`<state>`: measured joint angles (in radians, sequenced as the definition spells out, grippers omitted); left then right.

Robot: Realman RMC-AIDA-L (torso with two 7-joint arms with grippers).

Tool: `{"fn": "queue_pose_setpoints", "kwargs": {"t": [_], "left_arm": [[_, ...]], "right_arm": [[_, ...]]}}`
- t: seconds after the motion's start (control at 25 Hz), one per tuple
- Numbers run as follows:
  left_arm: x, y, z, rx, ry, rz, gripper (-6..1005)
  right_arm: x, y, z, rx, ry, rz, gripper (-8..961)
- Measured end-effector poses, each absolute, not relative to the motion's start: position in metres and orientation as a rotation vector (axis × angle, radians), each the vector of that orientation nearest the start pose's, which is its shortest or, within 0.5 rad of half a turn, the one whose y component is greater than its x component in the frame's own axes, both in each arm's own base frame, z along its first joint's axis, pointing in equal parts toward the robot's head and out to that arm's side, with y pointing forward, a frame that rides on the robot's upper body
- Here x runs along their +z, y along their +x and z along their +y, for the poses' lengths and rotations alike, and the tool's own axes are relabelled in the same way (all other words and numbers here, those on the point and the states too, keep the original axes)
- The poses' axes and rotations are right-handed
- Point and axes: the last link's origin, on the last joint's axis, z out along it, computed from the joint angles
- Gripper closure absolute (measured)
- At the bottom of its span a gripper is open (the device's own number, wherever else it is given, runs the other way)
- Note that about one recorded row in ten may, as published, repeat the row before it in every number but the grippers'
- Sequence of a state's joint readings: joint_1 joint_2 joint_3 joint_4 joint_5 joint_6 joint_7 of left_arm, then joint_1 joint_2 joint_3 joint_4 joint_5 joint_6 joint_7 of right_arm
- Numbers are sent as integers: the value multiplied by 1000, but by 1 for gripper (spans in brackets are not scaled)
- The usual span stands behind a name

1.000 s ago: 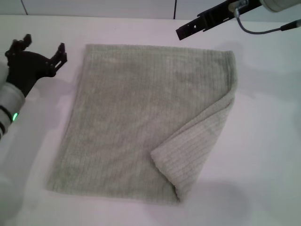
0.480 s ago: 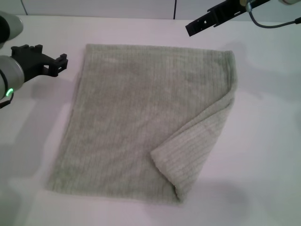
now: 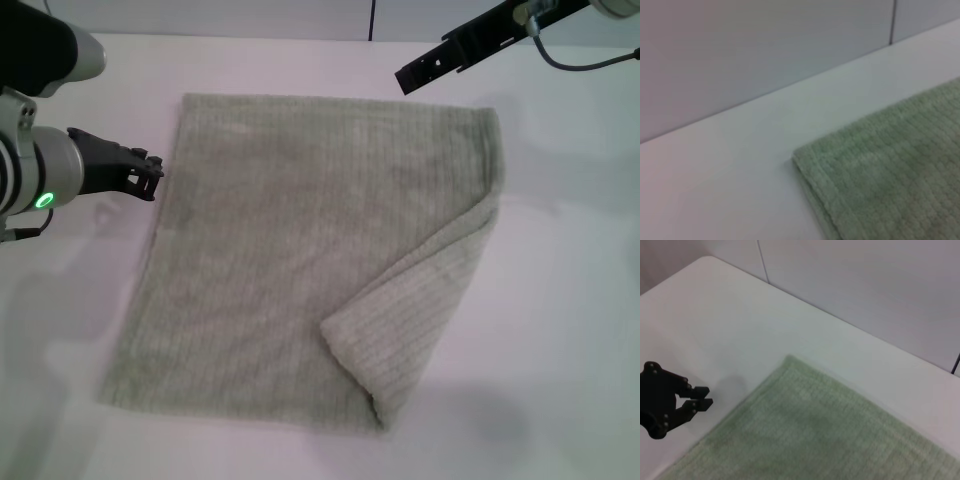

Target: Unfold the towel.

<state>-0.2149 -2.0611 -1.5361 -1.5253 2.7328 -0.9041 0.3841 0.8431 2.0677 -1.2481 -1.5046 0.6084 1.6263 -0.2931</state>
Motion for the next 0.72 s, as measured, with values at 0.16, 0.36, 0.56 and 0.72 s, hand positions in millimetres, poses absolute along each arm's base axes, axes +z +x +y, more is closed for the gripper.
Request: {"fn": "queue_pose_setpoints", "kwargs": {"t": [0.16,0.36,0.56,0.72], "left_arm": [[15,-231,350,152,-2135,-822,839],[12,-230,350,183,-2157,-829,929],[10,-231,348,214,-2176,-843,1001],[7,-231,346,234,-2191,-851,1001]], "right_arm": [[38,69,386,-136,-2520,965,147],[29,68,383,-167,-2547,956,147],[12,73,377,-211,-2601,994,147],[2,73,374,-183,-2658,1027,146]]}}
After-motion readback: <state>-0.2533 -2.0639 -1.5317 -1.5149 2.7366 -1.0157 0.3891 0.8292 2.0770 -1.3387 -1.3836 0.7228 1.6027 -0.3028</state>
